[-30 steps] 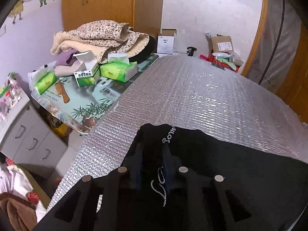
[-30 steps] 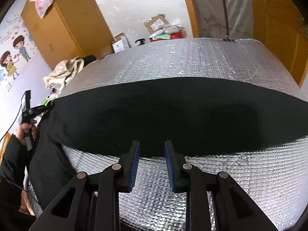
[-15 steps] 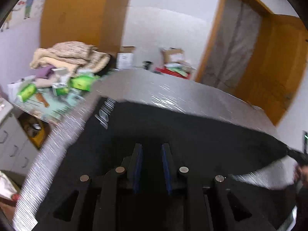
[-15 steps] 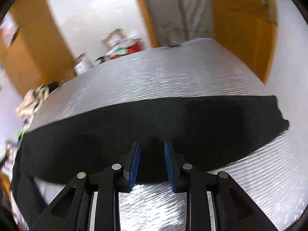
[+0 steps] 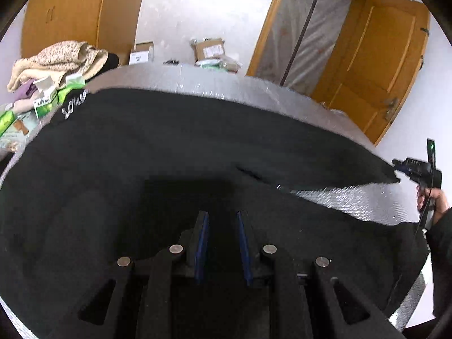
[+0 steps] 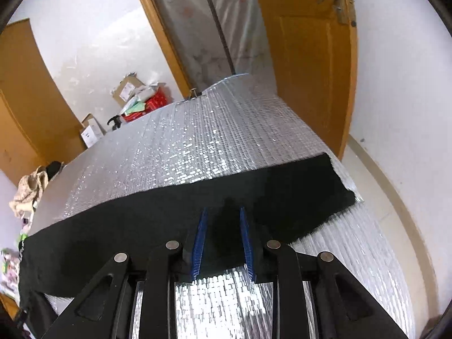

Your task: Fold clothes

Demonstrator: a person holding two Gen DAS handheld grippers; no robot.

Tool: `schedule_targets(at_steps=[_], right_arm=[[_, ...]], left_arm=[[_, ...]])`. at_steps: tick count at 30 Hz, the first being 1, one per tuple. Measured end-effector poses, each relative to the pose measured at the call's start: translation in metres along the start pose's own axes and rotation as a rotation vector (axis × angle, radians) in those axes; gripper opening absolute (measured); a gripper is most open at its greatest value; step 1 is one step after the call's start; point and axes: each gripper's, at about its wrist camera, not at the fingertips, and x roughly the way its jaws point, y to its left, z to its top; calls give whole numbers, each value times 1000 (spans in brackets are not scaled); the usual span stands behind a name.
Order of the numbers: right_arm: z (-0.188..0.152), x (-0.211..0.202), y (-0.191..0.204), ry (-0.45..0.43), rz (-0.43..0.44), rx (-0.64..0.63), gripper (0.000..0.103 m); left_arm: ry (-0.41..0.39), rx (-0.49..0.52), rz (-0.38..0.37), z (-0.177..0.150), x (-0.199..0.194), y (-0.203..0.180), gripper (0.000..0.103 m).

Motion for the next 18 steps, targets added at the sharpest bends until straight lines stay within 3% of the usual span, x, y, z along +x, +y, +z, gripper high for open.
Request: schedule_targets(at_steps=[5, 9, 18], right_arm=[[8, 42, -4, 87, -54, -35, 25], [6, 26, 7, 69, -11, -8, 27], [-62, -52, 88, 46, 255, -200, 27]], left_arm=[[8, -6, 0, -2, 3, 0, 21], [8, 6, 15, -3, 3, -1, 21], [12, 3, 43, -17, -20, 0, 21]])
